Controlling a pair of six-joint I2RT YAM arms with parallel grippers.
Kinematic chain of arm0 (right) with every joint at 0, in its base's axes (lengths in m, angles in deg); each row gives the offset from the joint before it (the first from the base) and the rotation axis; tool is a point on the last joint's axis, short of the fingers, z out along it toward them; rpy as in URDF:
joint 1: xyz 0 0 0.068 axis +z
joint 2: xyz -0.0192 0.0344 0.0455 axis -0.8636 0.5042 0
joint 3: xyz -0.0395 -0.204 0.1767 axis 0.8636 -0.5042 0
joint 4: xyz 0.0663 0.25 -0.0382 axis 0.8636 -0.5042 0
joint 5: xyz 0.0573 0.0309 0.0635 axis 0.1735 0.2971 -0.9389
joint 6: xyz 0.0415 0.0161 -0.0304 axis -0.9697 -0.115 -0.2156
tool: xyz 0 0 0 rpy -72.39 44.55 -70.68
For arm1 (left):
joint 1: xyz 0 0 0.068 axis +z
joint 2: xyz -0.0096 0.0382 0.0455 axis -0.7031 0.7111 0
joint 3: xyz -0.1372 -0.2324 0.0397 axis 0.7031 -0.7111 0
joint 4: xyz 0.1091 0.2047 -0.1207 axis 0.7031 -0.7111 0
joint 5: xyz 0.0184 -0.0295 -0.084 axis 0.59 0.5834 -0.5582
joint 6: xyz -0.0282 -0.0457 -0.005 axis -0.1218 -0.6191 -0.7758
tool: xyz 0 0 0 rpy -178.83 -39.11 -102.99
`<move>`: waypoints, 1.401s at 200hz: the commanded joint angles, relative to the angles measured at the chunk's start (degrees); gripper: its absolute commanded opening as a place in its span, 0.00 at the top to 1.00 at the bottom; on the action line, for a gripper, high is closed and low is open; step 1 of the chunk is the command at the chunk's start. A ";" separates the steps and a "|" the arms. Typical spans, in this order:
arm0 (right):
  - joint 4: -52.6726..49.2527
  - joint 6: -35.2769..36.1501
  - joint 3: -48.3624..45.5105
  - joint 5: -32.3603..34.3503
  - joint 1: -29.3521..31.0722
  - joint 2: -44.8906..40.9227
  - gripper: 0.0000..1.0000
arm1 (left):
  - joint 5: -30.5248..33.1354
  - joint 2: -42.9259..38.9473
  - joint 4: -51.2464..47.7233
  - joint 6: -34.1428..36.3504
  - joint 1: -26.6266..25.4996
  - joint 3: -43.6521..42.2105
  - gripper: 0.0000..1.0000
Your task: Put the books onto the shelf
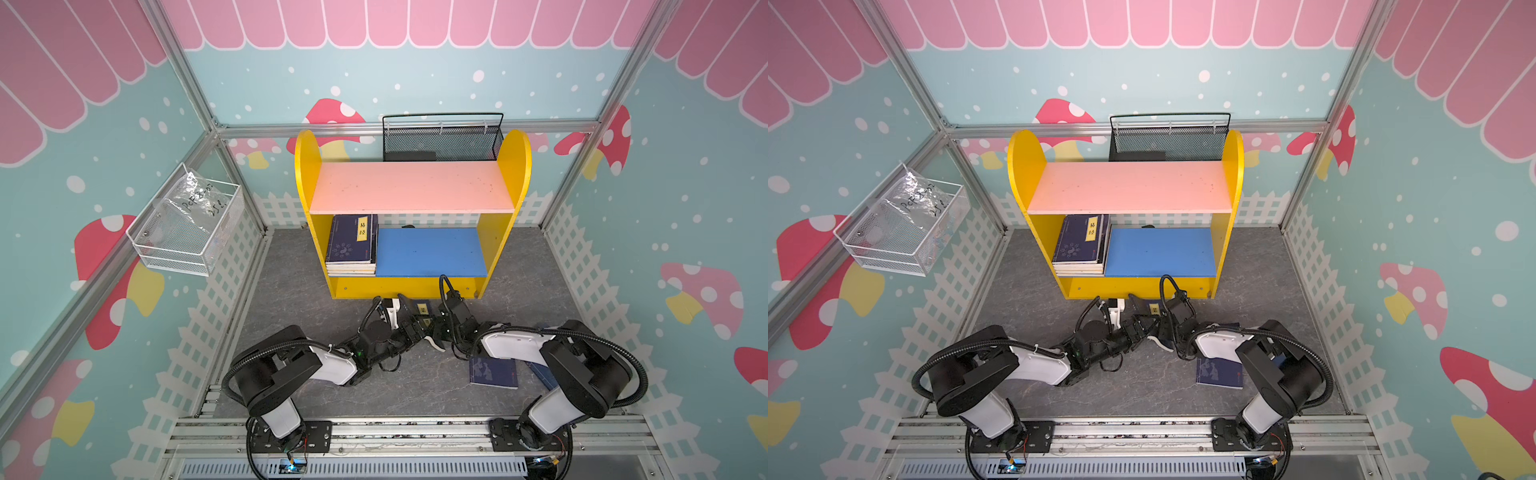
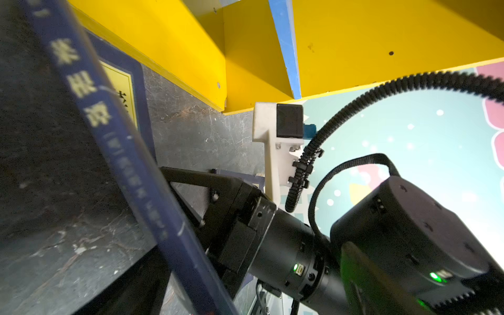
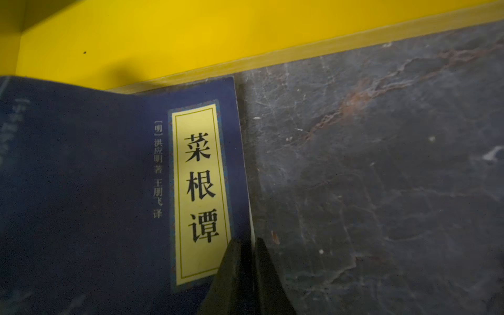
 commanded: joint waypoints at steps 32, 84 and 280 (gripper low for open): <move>-11.40 -0.15 -2.97 -11.30 2.21 4.56 0.87 | -0.49 0.06 2.05 -2.80 0.51 1.48 0.07; -11.34 0.10 -2.49 -11.30 2.20 5.26 0.87 | -0.01 -6.14 -18.81 0.92 0.93 3.08 0.25; -6.21 1.77 1.05 -16.19 1.75 -1.63 0.47 | 2.85 -20.92 -46.30 8.43 0.95 4.26 0.90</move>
